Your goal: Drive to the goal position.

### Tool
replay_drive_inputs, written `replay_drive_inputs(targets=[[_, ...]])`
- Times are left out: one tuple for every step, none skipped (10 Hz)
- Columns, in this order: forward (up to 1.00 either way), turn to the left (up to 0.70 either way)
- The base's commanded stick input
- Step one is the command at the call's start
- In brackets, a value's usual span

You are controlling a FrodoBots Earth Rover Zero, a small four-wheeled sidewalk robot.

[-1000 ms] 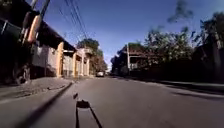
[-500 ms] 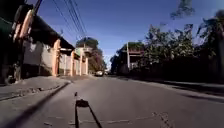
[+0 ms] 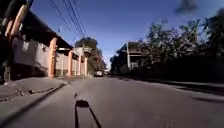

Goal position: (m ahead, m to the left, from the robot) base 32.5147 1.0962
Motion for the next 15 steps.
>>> replay_drive_inputs(targets=[[1.00,0.17],[1.00,0.17],[1.00,0.17],[1.00,0.17],[1.00,0.17],[1.00,0.17],[1.00,0.17],[1.00,0.07],[1.00,0.00],[1.00,0.00],[1.00,0.00],[1.00,0.00],[1.00,0.00],[1.00,0.00],[1.00,0.00]])
